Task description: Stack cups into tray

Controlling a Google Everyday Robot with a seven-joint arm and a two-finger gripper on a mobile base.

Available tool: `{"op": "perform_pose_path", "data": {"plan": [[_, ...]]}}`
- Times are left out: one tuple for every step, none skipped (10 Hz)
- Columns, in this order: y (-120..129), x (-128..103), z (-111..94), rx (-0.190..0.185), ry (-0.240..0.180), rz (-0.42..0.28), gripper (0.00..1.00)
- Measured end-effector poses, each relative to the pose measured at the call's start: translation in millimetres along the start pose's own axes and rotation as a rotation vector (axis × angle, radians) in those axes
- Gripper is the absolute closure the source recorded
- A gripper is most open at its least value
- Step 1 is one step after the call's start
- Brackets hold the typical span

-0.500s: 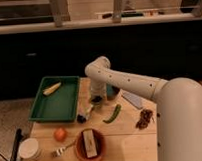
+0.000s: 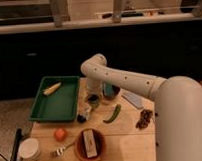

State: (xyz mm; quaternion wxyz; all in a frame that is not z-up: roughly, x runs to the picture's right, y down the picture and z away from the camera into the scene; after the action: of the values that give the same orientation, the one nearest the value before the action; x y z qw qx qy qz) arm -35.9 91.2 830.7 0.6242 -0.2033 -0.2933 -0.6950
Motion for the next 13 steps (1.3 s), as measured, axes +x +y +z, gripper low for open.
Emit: {"op": "perform_pose_path", "data": {"plan": [[-7,1,-2,-0.002,0.001,-0.001,1.0],[-17,2,-4,-0.002,0.002,-0.006,1.0],[-25,2,-6,-0.007,0.005,-0.007,1.0],[-33,2,-8,-0.01,0.007,-0.009,1.0],[-39,3,-10,-0.013,0.012,-0.012,1.0],[-48,3,-13,-0.017,0.019,-0.014,1.0],[-54,4,-16,-0.022,0.025,-0.017,1.0],[-61,4,-18,-0.025,0.031,-0.021,1.0],[-71,5,-20,-0.028,0.037,-0.028,1.0],[-75,5,-22,-0.031,0.041,-0.031,1.0],[-79,7,-24,-0.038,0.048,-0.031,1.0],[-84,8,-26,-0.042,0.051,-0.035,1.0],[-92,9,-28,-0.047,0.053,-0.04,1.0]]}}
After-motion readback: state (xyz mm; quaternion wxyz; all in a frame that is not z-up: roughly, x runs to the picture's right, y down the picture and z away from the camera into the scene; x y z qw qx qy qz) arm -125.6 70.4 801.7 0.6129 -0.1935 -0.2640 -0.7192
